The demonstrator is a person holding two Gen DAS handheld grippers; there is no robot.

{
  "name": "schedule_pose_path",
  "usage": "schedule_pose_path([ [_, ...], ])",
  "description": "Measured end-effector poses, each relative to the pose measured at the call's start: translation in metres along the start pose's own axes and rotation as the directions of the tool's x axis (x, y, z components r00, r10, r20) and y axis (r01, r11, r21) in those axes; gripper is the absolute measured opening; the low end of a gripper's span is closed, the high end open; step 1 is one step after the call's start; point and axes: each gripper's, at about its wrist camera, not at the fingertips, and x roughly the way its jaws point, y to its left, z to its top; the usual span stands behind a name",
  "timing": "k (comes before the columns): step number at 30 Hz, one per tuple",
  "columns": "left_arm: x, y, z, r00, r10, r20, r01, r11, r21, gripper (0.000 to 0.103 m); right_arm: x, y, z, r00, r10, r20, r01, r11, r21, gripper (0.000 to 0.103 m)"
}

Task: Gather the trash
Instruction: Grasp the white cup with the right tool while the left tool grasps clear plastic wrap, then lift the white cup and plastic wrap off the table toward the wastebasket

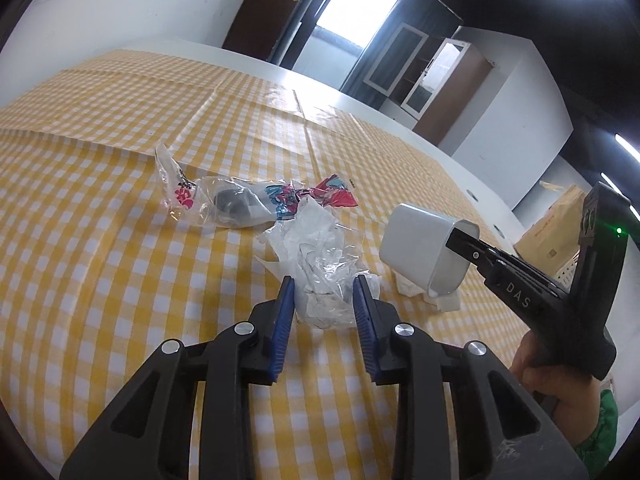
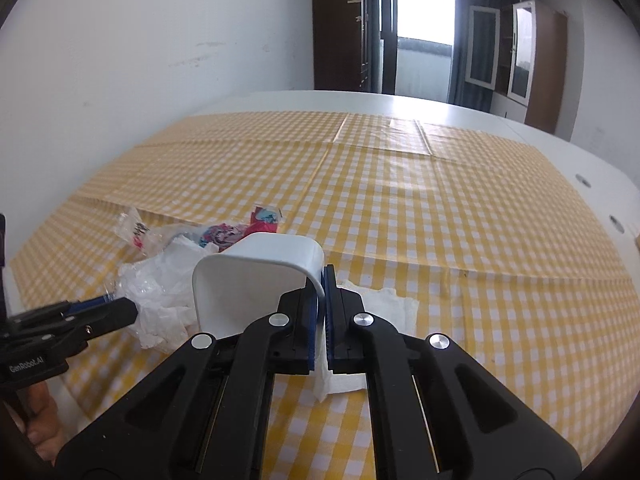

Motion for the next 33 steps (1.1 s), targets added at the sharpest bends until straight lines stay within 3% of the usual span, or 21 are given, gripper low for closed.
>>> schedule_pose_path([
  [10, -0.024, -0.006, -0.015, 1.0, -0.019, 0.018, 0.019, 1.0, 0.018, 0.029, -0.036, -0.008, -0.005, 0.994, 0.095, 0.049, -0.098, 0.992, 0.08, 0.003],
  [16, -0.039, -0.002, -0.027, 0.999, -0.029, 0.032, 0.028, 0.999, 0.019, 0.029, -0.048, 0.011, -0.025, 0.991, 0.133, 0.018, -0.134, 0.991, 0.02, 0.003],
  [22, -0.047, 0.004, -0.043, 0.999, -0.022, 0.023, 0.021, 1.0, 0.016, 0.029, -0.049, 0.034, -0.061, 0.997, 0.082, -0.004, -0.082, 0.996, -0.044, 0.002],
  [30, -0.063, 0.001, -0.057, 0.999, -0.021, 0.035, 0.02, 0.999, 0.03, 0.03, -0.05, 0.038, -0.083, 0.994, 0.1, -0.034, -0.1, 0.995, -0.01, 0.003],
  [33, -0.065, 0.001, -0.063, 0.999, -0.023, 0.03, 0.022, 0.999, 0.031, 0.03, -0.052, 0.034, -0.089, 0.991, 0.131, -0.035, -0.13, 0.991, 0.029, 0.01],
])
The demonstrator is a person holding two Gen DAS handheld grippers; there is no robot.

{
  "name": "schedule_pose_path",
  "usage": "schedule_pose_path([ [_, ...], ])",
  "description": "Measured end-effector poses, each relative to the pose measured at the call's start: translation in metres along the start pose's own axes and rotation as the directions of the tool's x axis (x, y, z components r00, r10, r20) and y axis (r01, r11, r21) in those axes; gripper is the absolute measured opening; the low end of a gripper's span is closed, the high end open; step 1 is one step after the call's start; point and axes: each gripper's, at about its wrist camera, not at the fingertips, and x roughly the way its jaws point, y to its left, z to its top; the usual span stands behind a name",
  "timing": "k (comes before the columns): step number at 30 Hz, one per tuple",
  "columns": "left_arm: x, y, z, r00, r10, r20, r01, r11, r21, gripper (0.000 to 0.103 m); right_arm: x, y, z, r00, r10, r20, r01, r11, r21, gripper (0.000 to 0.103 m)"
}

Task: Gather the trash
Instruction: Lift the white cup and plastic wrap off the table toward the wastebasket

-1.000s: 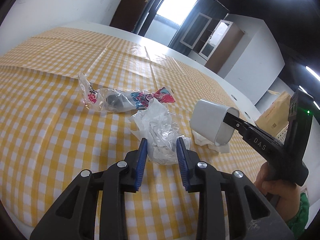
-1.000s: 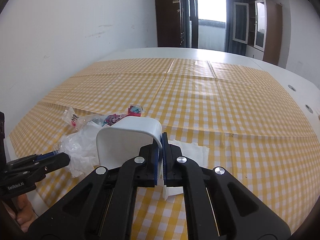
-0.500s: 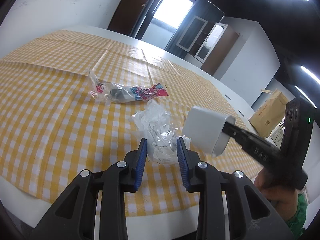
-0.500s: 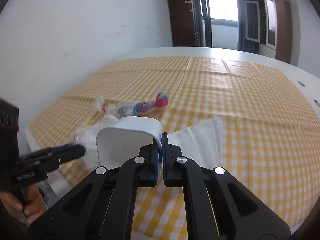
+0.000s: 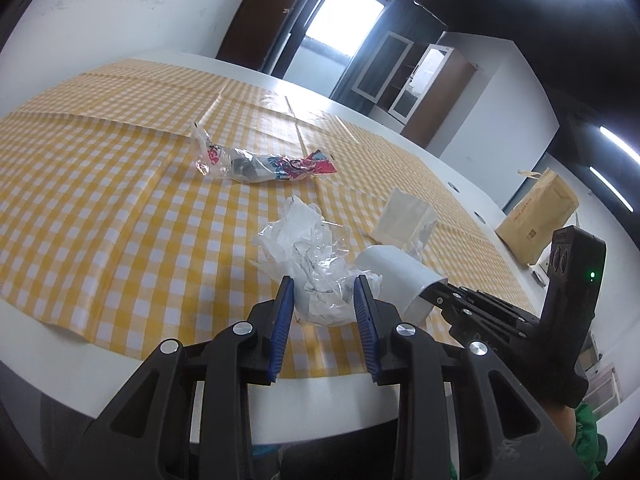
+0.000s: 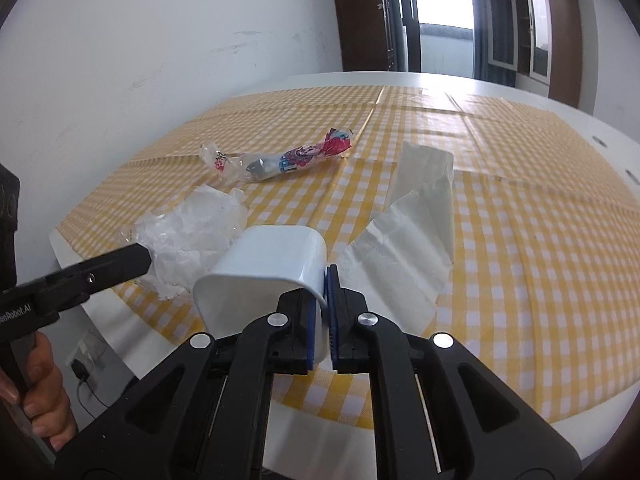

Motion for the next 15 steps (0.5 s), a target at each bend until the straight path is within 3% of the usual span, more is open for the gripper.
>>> schedule_pose_path([
  [4, -0.004, 0.0, -0.006, 1.0, 0.0, -0.003, 0.0, 1.0, 0.003, 0.03, -0.004, 0.005, -0.006, 1.0, 0.001, 0.011, -0.001, 1.0, -0.005, 0.014],
  [15, -0.02, 0.0, -0.016, 1.0, -0.013, 0.003, 0.013, 1.0, -0.003, 0.031, -0.024, 0.027, -0.013, 0.996, -0.044, 0.079, 0.049, 0.997, -0.067, 0.012],
])
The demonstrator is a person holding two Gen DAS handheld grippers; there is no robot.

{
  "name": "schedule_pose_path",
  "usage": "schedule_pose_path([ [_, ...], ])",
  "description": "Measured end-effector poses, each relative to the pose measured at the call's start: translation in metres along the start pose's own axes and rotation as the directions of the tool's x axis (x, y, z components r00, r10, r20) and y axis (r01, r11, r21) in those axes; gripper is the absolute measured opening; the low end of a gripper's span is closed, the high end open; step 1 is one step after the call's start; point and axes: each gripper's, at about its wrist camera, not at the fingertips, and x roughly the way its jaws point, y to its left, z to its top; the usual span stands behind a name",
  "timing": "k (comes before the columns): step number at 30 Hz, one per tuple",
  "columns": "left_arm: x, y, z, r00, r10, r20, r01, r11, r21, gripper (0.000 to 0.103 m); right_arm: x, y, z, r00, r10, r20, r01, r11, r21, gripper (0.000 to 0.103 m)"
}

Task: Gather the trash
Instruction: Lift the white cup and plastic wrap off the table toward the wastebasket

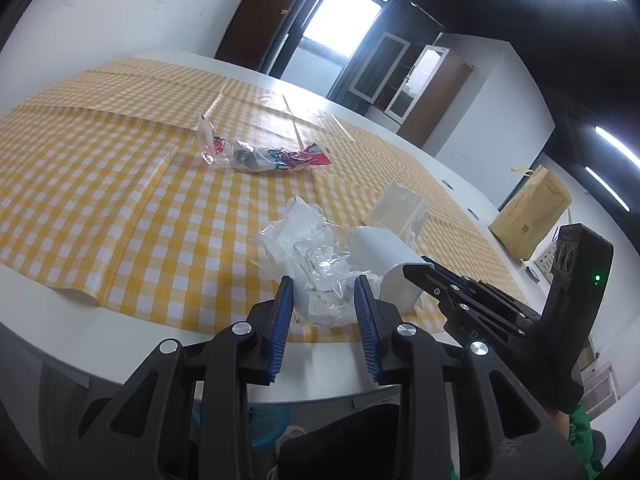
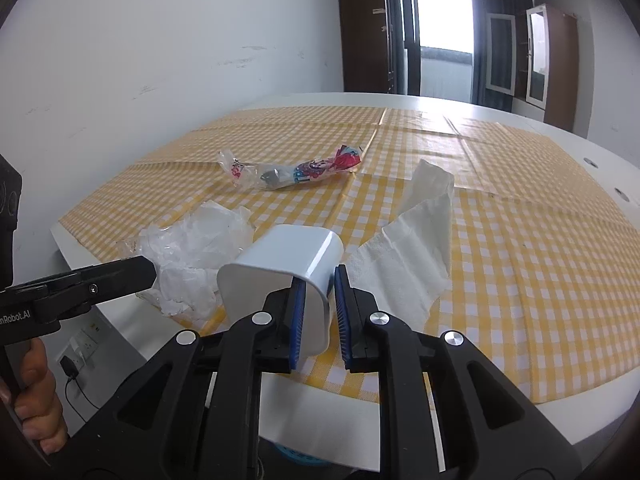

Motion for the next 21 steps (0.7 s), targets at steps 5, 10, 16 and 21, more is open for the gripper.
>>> schedule_pose_path([
  [5, -0.007, 0.001, -0.003, 1.0, 0.004, 0.008, -0.004, 1.0, 0.001, 0.031, -0.01, 0.011, -0.005, 1.0, -0.015, 0.009, 0.015, 0.999, -0.05, 0.011],
  [10, -0.011, 0.002, -0.006, 1.0, 0.0, 0.011, 0.0, 1.0, -0.002, 0.031, -0.015, 0.012, -0.009, 1.0, -0.002, 0.005, 0.002, 0.999, -0.033, 0.013],
  [16, -0.013, 0.003, -0.009, 1.0, -0.004, 0.006, 0.004, 1.0, 0.001, 0.031, -0.022, 0.012, -0.013, 1.0, -0.009, 0.011, 0.009, 0.999, -0.041, 0.023],
  [21, -0.013, 0.005, -0.008, 1.0, -0.006, 0.007, 0.006, 1.0, -0.003, 0.031, -0.02, 0.013, -0.014, 1.0, -0.007, 0.006, 0.007, 0.999, -0.043, 0.031],
])
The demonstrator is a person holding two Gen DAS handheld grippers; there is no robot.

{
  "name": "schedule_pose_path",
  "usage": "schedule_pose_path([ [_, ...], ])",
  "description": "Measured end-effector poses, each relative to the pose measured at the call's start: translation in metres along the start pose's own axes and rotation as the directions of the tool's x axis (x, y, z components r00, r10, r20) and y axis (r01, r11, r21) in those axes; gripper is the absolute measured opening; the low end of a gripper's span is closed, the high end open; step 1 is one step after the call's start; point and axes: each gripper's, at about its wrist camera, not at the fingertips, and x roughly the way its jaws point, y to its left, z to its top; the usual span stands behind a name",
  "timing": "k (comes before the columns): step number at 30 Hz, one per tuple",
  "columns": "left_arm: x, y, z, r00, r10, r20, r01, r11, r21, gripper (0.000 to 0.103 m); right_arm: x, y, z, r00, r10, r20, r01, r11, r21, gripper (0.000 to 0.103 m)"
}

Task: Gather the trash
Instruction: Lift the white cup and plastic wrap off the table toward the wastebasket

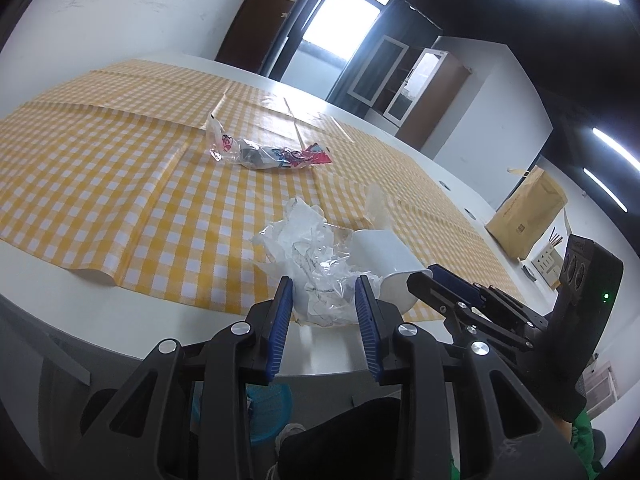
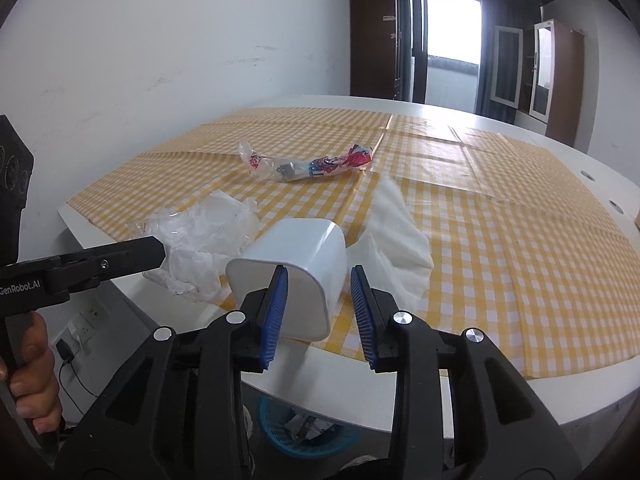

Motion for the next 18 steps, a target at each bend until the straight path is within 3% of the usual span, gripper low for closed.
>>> schedule_pose_path([
  [5, 0.0, 0.002, -0.002, 1.0, 0.002, -0.006, -0.002, 1.0, 0.0, 0.031, 0.007, 0.001, -0.002, 1.0, 0.012, -0.018, -0.012, 1.0, 0.013, 0.03],
  [11, -0.007, -0.004, -0.004, 1.0, 0.015, 0.003, -0.015, 0.999, 0.028, 0.03, 0.008, 0.005, -0.006, 1.0, -0.014, -0.022, 0.014, 1.0, 0.005, 0.005],
  [18, -0.036, -0.014, -0.006, 0.999, 0.008, 0.051, -0.012, 0.998, 0.069, 0.029, -0.022, 0.001, -0.011, 0.999, 0.028, 0.021, -0.03, 0.998, 0.055, 0.003],
])
